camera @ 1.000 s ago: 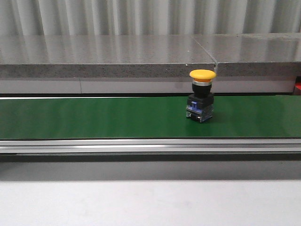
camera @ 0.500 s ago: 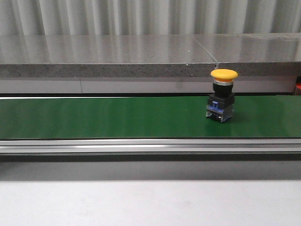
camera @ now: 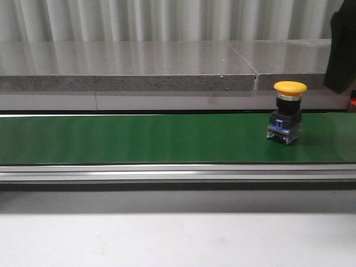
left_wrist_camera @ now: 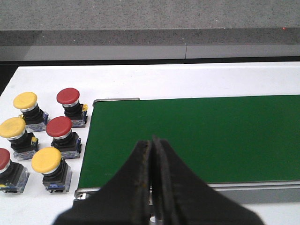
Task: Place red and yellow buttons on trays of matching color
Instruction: 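Reach the right gripper to the yellow button on the belt and grasp it, then carry the yellow button into the yellow tray with the right gripper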
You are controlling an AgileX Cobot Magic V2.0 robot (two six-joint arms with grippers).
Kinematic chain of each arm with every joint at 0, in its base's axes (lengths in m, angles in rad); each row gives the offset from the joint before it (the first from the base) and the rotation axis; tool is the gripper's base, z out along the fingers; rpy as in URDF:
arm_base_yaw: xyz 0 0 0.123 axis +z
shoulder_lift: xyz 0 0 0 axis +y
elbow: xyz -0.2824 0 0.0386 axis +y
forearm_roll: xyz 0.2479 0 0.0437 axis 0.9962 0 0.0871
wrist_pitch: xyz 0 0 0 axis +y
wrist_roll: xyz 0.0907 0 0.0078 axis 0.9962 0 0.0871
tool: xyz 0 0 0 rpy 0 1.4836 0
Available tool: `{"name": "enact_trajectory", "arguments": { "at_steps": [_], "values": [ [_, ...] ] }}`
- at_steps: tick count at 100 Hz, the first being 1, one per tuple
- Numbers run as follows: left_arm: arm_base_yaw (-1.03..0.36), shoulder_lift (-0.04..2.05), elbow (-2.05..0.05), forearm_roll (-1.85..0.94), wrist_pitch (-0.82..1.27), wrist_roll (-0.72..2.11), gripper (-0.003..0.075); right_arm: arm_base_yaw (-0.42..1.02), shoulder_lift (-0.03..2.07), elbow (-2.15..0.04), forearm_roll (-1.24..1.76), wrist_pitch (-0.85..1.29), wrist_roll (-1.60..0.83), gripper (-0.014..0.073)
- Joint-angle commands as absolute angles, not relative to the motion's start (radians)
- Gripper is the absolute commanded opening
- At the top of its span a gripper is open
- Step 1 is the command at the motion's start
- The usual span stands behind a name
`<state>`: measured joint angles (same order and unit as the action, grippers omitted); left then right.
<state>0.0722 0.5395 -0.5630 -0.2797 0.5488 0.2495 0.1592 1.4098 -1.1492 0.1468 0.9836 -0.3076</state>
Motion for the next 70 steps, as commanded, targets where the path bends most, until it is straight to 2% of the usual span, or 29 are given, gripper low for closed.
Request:
{"name": "enact_trajectory", "arguments": {
  "at_steps": [1, 47, 57, 70],
  "values": [
    [0.067, 0.540, -0.589, -0.296, 0.478, 0.252, -0.0020, 0.179, 1.387, -1.171, 0.158, 0.930, -0.324, 0.0623],
    [0.067, 0.540, -0.589, -0.299, 0.478, 0.252, -0.0020, 0.186, 1.523, -1.174, 0.158, 0.762, -0.336, 0.0613],
    [0.067, 0.540, -0.589, -0.299, 0.478, 0.252, -0.0020, 0.186, 1.535, -1.174, 0.149, 0.759, -0.336, 0.0524],
    [0.067, 0.540, -0.589, -0.299, 0.478, 0.252, -0.0020, 0.186, 1.541, -1.174, 0.127, 0.770, -0.336, 0.0278]
  ]
}}
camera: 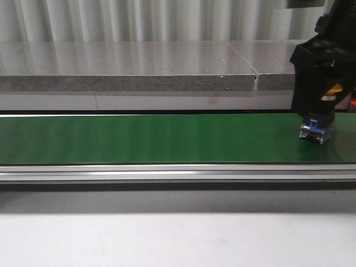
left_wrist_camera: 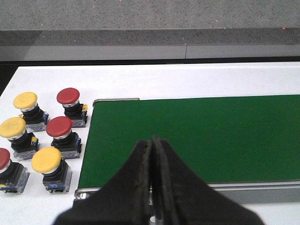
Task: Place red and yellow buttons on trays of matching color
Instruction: 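Carry the yellow button into the yellow tray with the right gripper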
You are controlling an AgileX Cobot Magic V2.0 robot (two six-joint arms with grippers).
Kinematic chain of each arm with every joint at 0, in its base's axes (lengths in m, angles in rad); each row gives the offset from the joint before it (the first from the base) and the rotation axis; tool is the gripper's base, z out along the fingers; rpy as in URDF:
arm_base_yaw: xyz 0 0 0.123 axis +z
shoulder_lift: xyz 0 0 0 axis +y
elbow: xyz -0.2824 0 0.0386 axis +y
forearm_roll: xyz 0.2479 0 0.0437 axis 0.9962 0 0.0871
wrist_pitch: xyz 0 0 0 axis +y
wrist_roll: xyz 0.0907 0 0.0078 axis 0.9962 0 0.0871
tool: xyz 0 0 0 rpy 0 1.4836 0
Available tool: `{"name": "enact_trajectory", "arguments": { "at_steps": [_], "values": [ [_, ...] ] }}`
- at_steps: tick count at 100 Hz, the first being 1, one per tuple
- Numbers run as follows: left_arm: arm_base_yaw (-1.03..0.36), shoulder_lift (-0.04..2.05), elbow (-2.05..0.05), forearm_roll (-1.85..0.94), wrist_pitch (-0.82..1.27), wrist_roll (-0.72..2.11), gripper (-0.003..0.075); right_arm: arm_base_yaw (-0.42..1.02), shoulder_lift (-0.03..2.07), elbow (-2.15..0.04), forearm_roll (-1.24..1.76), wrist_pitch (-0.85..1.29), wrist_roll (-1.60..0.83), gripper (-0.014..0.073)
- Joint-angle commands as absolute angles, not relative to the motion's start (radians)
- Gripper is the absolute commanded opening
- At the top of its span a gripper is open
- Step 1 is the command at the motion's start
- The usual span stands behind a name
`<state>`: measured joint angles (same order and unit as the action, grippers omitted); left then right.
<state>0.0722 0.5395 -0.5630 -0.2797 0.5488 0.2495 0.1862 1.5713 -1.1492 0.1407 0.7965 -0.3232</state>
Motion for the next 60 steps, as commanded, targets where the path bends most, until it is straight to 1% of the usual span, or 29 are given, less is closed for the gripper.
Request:
{"name": "enact_trajectory", "arguments": {
  "at_steps": [1, 6, 13, 25, 35, 49, 60],
  "values": [
    [0.067, 0.540, -0.589, -0.299, 0.478, 0.252, -0.0020, 0.186, 1.541, -1.174, 0.127, 0.770, -0.336, 0.0265],
    [0.067, 0.540, -0.589, -0.299, 0.478, 0.252, -0.0020, 0.185, 1.541, -1.174, 0.126, 0.780, -0.336, 0.0169],
    [0.067, 0.540, -0.589, -0.299, 0.478, 0.252, -0.0020, 0.183, 1.540, -1.174, 0.126, 0.787, -0.335, 0.0109],
    [0.067, 0.540, -0.589, -0.299, 0.478, 0.252, -0.0020, 0.162, 1.527, -1.182, 0.123, 0.795, -0.309, 0.0108],
    [0.067, 0.540, -0.589, -0.299, 0.478, 0.252, -0.0020, 0.120, 1.508, -1.210, 0.119, 0.845, -0.301, 0.0108],
    [0.067, 0.540, -0.589, -0.299, 0.478, 0.252, -0.0020, 0.015, 1.465, -1.233, 0.113, 0.903, -0.263, 0.0108],
    [0.067, 0.540, -0.589, -0.299, 0.478, 0.252, -0.0020, -0.115, 1.434, -1.232, 0.105, 0.948, -0.197, 0.0108]
  ]
}}
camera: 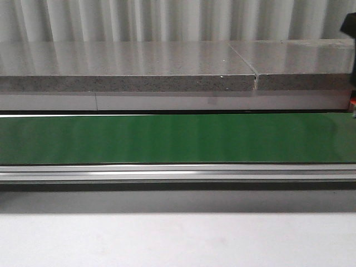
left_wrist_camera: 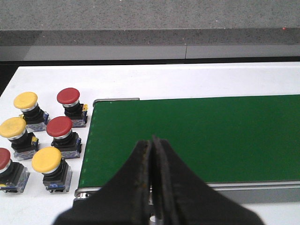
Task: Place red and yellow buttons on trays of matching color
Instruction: 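Carry the yellow button into the yellow tray with the right gripper, then open the right gripper and lift it away from the yellow tray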
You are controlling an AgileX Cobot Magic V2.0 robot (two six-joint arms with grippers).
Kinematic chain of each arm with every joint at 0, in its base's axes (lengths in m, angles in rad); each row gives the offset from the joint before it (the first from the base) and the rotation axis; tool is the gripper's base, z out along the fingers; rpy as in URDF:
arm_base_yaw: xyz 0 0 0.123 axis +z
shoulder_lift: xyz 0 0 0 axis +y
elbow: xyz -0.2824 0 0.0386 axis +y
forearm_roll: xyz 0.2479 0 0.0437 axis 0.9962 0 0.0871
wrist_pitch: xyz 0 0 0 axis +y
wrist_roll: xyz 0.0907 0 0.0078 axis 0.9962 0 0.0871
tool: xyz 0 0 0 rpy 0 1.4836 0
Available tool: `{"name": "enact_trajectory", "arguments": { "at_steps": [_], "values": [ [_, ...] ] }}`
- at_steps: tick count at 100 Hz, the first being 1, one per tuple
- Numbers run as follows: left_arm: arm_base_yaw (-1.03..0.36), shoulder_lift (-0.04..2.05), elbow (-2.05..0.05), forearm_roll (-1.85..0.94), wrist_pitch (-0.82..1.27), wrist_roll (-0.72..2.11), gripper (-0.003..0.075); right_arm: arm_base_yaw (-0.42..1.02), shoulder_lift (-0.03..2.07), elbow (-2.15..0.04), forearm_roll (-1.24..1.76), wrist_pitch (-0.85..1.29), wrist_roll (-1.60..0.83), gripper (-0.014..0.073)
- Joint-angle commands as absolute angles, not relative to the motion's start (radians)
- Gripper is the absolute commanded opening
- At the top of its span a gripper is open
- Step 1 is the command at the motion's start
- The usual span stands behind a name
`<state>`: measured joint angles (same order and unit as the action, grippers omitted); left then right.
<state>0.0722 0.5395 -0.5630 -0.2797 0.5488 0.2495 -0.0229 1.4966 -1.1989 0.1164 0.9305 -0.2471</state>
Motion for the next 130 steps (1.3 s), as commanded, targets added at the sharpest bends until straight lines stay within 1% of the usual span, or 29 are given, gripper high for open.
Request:
{"name": "enact_trajectory", "arguments": {
  "at_steps": [1, 14, 27, 43, 71, 91, 115, 122, 127, 130],
  "values": [
    [0.067, 0.540, -0.589, -0.299, 0.478, 0.252, -0.0020, -0.134, 1.434, -1.230, 0.103, 0.952, -0.189, 0.0108],
    [0.067, 0.540, -0.589, -0.299, 0.478, 0.252, -0.0020, -0.309, 1.428, -1.217, 0.097, 0.955, -0.160, 0.0108],
    [0.067, 0.540, -0.589, -0.299, 0.478, 0.252, -0.0020, -0.470, 1.429, -1.177, 0.097, 0.870, -0.106, 0.0108],
    [0.067, 0.540, -0.589, -0.299, 0.478, 0.252, -0.0020, -0.577, 1.429, -1.111, 0.097, 0.759, -0.065, 0.0108],
    [0.067, 0.540, -0.589, -0.299, 0.478, 0.252, -0.0020, -0.593, 1.511, -1.076, 0.097, 0.687, -0.054, 0.0108],
    [0.067, 0.540, -0.589, -0.299, 0.478, 0.252, -0.0020, -0.592, 1.592, -1.076, 0.097, 0.679, -0.054, 0.0110],
    [0.067, 0.540, -0.589, -0.299, 0.478, 0.252, -0.0020, -0.592, 1.638, -1.075, 0.097, 0.681, -0.054, 0.0117],
    [0.067, 0.540, -0.589, -0.299, 0.478, 0.252, -0.0020, -0.592, 1.643, -1.074, 0.097, 0.681, -0.054, 0.0160],
    [0.067, 0.540, -0.589, -0.299, 0.478, 0.252, -0.0020, -0.592, 1.644, -1.074, 0.097, 0.680, -0.054, 0.0217],
    [0.067, 0.540, -0.589, -0.299, 0.478, 0.252, -0.0020, -0.592, 1.645, -1.074, 0.097, 0.680, -0.054, 0.0269]
  ]
}}
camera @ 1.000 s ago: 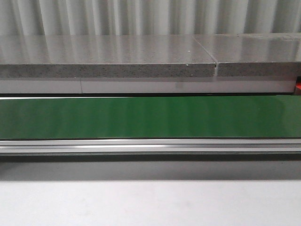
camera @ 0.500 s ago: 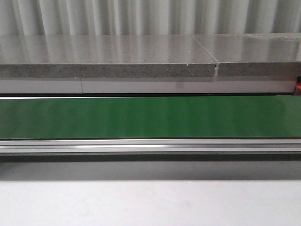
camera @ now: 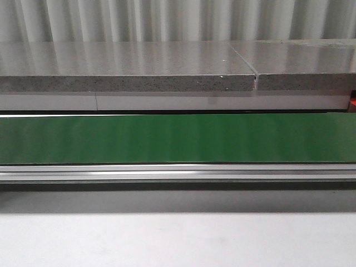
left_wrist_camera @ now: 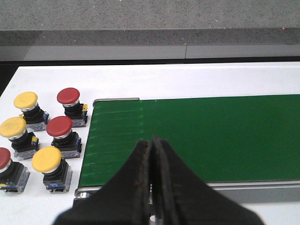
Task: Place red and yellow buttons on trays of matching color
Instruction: 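Open the right gripper and lift it away from the yellow tray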
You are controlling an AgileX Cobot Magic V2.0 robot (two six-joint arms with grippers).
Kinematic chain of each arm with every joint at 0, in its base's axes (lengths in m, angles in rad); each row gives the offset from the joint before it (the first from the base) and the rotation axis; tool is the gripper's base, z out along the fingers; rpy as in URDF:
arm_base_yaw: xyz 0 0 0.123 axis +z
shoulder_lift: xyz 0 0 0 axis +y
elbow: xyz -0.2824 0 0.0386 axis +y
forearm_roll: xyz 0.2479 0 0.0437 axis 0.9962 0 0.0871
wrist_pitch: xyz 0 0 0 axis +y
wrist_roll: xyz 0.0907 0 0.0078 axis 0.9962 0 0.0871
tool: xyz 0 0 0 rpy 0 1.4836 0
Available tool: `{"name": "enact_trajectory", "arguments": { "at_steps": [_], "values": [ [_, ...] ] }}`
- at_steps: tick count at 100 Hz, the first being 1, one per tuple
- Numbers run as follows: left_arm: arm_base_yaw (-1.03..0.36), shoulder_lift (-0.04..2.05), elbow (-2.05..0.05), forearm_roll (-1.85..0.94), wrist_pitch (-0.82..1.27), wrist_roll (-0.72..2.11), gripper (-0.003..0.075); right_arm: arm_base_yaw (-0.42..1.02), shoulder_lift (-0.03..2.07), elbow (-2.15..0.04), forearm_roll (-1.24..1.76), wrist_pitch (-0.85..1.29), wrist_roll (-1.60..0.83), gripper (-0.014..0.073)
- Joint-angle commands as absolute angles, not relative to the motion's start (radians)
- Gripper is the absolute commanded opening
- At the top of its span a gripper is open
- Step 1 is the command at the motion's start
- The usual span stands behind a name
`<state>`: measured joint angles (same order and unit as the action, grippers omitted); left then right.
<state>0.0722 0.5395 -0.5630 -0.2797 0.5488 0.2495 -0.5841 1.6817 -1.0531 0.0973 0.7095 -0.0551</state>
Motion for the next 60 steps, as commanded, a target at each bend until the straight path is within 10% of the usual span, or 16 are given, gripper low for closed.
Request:
{"name": "enact_trajectory", "arguments": {
  "at_steps": [1, 21, 60],
  "values": [
    [0.067, 0.540, -0.589, -0.299, 0.478, 0.252, -0.0020, -0.592, 1.645, -1.074, 0.097, 0.680, -0.054, 0.0280],
    [0.067, 0.540, -0.589, -0.299, 0.478, 0.252, -0.0020, -0.592, 1.645, -1.074, 0.108, 0.682, -0.054, 0.0562],
    [0.067, 0.540, -0.589, -0.299, 0.478, 0.252, -0.0020, -0.591, 1.496, -1.075, 0.139, 0.631, -0.054, 0.0581]
  ]
}}
